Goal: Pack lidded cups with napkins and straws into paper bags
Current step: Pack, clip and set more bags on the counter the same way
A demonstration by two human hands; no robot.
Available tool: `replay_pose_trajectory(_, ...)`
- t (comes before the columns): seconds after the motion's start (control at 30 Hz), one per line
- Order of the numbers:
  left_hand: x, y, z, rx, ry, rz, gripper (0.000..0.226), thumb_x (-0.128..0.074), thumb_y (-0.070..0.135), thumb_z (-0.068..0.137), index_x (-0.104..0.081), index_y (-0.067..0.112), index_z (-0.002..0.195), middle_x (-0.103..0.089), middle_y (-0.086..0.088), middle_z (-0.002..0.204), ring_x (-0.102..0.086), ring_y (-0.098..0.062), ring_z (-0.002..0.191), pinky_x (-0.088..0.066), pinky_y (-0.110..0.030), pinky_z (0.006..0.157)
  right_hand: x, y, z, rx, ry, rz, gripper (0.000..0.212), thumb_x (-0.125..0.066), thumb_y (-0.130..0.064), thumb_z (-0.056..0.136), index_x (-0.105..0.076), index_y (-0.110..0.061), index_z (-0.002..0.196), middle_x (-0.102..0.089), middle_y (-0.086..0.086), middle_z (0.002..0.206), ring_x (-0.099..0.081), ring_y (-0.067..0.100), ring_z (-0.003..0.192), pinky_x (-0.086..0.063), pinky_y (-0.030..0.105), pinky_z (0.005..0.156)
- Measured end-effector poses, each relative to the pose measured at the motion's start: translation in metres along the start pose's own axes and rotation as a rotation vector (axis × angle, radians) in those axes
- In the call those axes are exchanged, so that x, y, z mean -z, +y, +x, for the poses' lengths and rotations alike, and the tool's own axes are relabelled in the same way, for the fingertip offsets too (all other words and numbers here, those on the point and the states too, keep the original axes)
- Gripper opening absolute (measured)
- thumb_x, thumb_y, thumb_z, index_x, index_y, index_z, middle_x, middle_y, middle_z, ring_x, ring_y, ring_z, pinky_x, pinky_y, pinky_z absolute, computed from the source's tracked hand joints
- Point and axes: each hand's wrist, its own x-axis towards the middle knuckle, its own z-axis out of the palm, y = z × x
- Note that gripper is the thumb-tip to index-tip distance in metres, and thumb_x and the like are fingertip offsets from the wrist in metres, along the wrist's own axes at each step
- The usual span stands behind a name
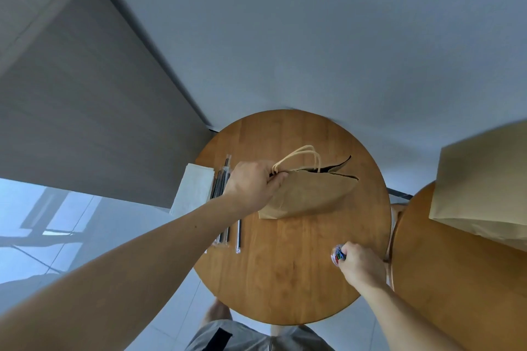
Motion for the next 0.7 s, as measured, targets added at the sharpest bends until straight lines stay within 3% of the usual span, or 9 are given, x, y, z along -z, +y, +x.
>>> replay_pose_trajectory(0.13,0.002,0.003,0.001,0.038,-0.039,-0.014,0.051,-0.062,0.03,0.095,-0.036,0.039,0.052,-0.043,0.016,0.04,-0.045,-0.002,0.042,-0.038,-0.008,0.053,0.007,0.003,-0.007,0.012,0.012,0.081,0.022,-0.062,-0.034,0.091,-0.059,-0.028,0.112,-0.069,-0.011,0.098,-0.062,0.011,0.08,-0.034,0.023,0.049)
replay_pose_trajectory(0.2,0.003,0.005,0.0,0.049,-0.056,-0.023,0.052,-0.062,0.029,0.095,-0.036,0.038,0.051,-0.049,0.024,0.043,-0.051,0.005,0.048,-0.038,-0.006,0.056,0.011,0.004,-0.012,0.039,0.008,0.126,0.017,-0.062,-0.033,0.092,-0.063,-0.029,0.108,-0.07,-0.012,0.101,-0.064,0.009,0.086,-0.04,0.023,0.055)
replay_pose_trajectory(0.27,0.005,0.007,0.0,0.071,-0.072,-0.003,0.051,-0.062,0.03,0.094,-0.037,0.038,0.051,-0.047,0.02,0.041,-0.049,0.002,0.046,-0.039,-0.01,0.052,0.017,0.004,-0.016,0.08,0.026,0.266,0.007,-0.064,-0.026,0.091,-0.063,-0.033,0.088,-0.072,-0.016,0.089,-0.064,0.001,0.077,-0.05,0.022,0.06)
replay_pose_trajectory(0.33,0.007,0.009,0.0,0.088,-0.092,0.041,0.049,-0.061,0.033,0.095,-0.037,0.038,0.052,-0.041,0.017,0.042,-0.044,0.0,0.044,-0.032,-0.017,0.041,0.03,-0.002,-0.02,0.162,0.096,0.431,0.021,-0.066,-0.021,0.09,-0.06,-0.035,0.076,-0.068,-0.017,0.071,-0.064,-0.002,0.067,-0.054,0.022,0.063)
replay_pose_trajectory(0.43,0.008,0.008,0.003,0.108,-0.095,0.08,0.046,-0.058,0.037,0.096,-0.04,0.038,0.054,-0.042,0.017,0.046,-0.043,0.0,0.046,-0.024,-0.015,0.04,0.068,-0.025,-0.028,0.36,0.252,0.56,0.02,-0.067,-0.023,0.09,-0.061,-0.042,0.089,-0.065,-0.023,0.075,-0.062,-0.007,0.076,-0.048,0.009,0.063)
replay_pose_trajectory(0.53,0.01,0.009,0.005,0.108,-0.113,0.084,0.019,-0.057,0.037,0.096,-0.064,0.036,0.078,-0.058,0.017,0.061,-0.054,-0.002,0.059,-0.035,-0.014,0.049,0.115,-0.06,-0.038,0.589,0.414,0.676,0.024,-0.069,-0.022,0.088,-0.065,-0.041,0.102,-0.065,-0.027,0.088,-0.064,-0.001,0.082,-0.046,0.006,0.069)
replay_pose_trajectory(0.6,0.01,0.009,0.007,0.116,-0.127,0.094,0.015,-0.055,0.039,0.096,-0.067,0.03,0.101,-0.069,0.009,0.081,-0.064,-0.013,0.075,-0.048,-0.025,0.063,0.143,-0.084,-0.043,0.741,0.535,0.676,0.016,-0.071,-0.02,0.086,-0.071,-0.03,0.099,-0.068,-0.025,0.087,-0.065,0.001,0.079,-0.048,0.009,0.069)
replay_pose_trajectory(0.7,0.009,0.007,0.006,0.103,-0.117,0.088,0.017,-0.054,0.039,0.097,-0.062,0.024,0.1,-0.065,0.007,0.079,-0.063,-0.018,0.075,-0.04,-0.025,0.058,0.168,-0.112,-0.042,0.871,0.648,0.615,0.013,-0.074,-0.013,0.086,-0.075,-0.018,0.097,-0.072,-0.014,0.092,-0.067,0.002,0.081,-0.052,0.014,0.072)
